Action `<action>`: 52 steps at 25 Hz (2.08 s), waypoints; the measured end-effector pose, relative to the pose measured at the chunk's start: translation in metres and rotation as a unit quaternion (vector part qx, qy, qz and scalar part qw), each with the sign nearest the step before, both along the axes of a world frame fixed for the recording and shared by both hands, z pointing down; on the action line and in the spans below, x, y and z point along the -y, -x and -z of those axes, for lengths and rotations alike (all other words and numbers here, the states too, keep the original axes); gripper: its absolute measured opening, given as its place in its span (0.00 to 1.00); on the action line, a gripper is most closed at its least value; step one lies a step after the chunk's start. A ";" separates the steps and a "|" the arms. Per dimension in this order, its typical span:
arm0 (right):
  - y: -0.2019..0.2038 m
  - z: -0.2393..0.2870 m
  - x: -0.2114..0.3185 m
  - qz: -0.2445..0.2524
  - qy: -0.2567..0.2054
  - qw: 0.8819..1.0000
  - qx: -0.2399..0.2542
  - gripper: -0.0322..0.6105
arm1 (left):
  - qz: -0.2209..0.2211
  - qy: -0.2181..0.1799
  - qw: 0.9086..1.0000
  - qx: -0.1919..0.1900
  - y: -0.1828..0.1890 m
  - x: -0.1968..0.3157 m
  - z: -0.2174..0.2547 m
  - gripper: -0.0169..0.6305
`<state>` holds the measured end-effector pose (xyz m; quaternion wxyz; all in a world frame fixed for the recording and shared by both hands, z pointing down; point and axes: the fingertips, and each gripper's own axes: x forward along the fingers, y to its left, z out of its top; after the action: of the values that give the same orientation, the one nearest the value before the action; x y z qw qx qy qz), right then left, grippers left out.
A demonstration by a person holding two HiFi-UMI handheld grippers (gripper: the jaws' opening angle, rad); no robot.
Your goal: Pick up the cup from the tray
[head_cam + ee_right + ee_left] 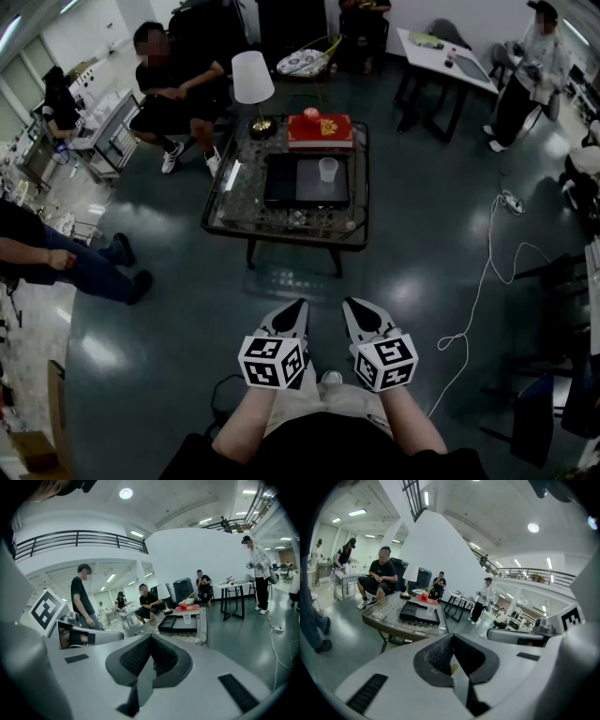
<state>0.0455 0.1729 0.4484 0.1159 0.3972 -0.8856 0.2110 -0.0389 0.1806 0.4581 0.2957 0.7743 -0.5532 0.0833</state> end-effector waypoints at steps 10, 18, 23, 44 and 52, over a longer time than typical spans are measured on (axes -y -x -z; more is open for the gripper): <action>-0.033 -0.008 -0.082 0.013 -0.001 1.000 -0.018 0.07 | -0.017 0.034 0.999 0.009 -0.045 -0.080 -0.024 0.04; -0.025 -0.004 -0.103 0.030 -0.010 0.999 -0.022 0.07 | -0.028 0.021 0.999 0.020 -0.048 -0.096 -0.017 0.04; -0.014 0.000 -0.103 0.043 -0.006 0.999 -0.007 0.07 | -0.033 0.014 0.999 0.026 -0.047 -0.095 -0.011 0.04; -0.036 0.000 -0.100 0.054 -0.011 0.998 -0.002 0.07 | -0.014 0.012 0.999 0.035 -0.066 -0.092 -0.007 0.04; -0.033 0.000 -0.096 0.063 -0.005 0.998 0.005 0.07 | -0.005 0.016 0.999 0.041 -0.064 -0.088 -0.006 0.04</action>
<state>0.0787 0.2691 0.4480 0.1226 0.3397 -0.9105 0.2013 0.0247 0.2686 0.4639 0.2852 0.7681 -0.5595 0.1251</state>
